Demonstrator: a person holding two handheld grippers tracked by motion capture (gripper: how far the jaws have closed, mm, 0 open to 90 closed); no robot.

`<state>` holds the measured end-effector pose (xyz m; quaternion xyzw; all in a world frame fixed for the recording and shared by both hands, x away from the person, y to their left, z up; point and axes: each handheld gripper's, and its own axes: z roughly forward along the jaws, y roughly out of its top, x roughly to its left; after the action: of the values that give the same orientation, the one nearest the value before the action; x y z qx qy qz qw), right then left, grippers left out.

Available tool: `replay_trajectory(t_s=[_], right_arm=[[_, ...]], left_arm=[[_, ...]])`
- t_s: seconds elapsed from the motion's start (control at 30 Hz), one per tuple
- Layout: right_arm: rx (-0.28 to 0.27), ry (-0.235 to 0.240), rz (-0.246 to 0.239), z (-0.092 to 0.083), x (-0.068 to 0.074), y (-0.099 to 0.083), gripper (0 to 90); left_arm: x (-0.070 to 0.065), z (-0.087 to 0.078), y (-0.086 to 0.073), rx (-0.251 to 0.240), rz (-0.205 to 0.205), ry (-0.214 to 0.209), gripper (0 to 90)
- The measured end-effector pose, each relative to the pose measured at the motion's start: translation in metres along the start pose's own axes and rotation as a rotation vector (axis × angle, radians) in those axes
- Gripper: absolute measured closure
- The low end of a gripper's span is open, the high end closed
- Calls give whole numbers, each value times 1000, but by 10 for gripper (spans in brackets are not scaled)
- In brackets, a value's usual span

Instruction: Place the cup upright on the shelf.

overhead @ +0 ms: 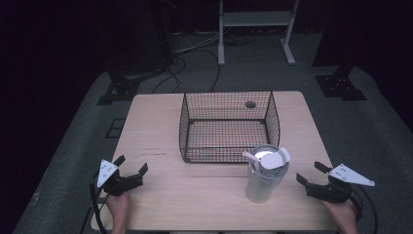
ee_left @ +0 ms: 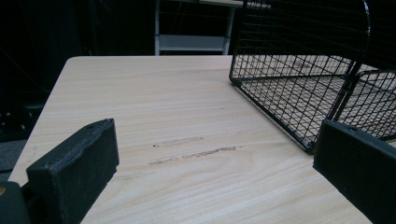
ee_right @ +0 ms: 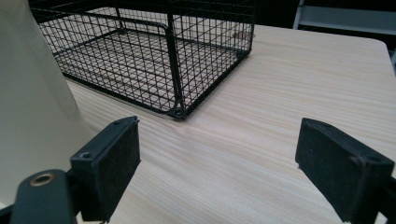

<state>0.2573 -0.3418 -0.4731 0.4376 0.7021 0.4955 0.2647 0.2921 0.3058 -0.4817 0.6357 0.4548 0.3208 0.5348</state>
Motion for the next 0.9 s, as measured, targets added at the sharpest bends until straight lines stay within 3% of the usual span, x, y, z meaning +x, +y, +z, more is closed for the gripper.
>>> replay_trajectory(t_s=[0.3,0.7,0.9], right_arm=[[-20,42,-28,-9,7,7,131],[-39,159,-69,-22,25,16,131],[-29,179,-89,-21,31,20,130]], left_arm=[[-1,0,0,7,10,2,0],[-1,0,0,7,13,0,0],[-1,0,0,7,12,1,0]])
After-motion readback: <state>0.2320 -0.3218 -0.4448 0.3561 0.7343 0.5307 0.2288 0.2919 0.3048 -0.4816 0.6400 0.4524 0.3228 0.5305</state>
